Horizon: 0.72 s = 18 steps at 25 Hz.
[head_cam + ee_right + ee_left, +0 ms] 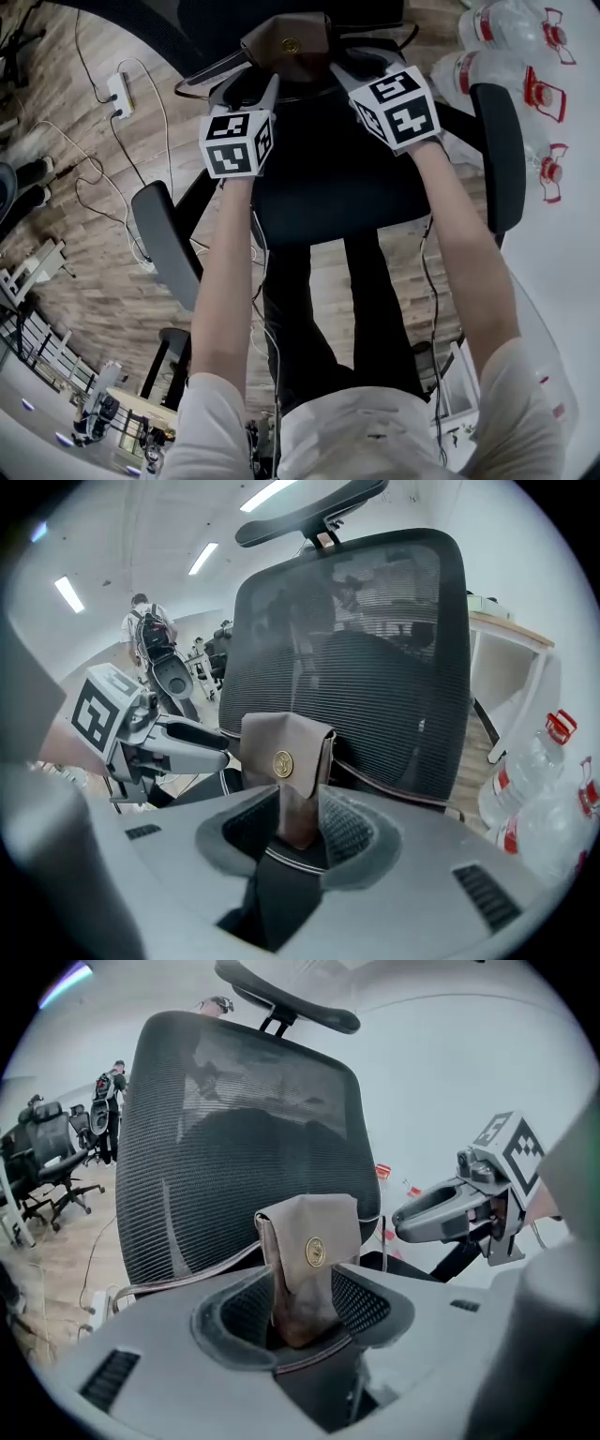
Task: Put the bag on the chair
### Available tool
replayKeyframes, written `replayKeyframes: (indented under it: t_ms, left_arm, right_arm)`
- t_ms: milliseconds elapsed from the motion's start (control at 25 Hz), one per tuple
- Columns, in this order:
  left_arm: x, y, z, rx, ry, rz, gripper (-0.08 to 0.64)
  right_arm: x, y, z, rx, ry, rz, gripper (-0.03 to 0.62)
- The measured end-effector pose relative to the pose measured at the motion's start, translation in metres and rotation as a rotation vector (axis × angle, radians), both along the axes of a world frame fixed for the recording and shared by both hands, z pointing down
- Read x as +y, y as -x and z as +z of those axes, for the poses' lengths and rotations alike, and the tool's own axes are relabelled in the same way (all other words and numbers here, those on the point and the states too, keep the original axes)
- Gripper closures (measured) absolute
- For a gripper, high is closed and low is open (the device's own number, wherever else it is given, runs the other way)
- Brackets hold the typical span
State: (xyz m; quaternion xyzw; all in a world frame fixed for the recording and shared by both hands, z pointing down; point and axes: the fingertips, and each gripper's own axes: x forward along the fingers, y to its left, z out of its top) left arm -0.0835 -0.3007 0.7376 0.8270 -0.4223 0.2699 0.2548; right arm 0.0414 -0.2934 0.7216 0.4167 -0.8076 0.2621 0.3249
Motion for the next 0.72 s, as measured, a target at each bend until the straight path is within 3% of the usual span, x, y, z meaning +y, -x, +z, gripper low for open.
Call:
replayKeyframes:
  t_ms: [280,720]
  left_arm:
    - [0.019,-0.006,-0.032,0.011,-0.022,0.009,0.383]
    - [0.045,-0.016,-0.103,0.091,-0.097,-0.046,0.383]
  right_arm:
    - [0.02,-0.002,-0.032,-0.053,-0.01,0.009,0.456]
    - [0.057,-0.001,-0.094,-0.123,-0.065,-0.011,0.456]
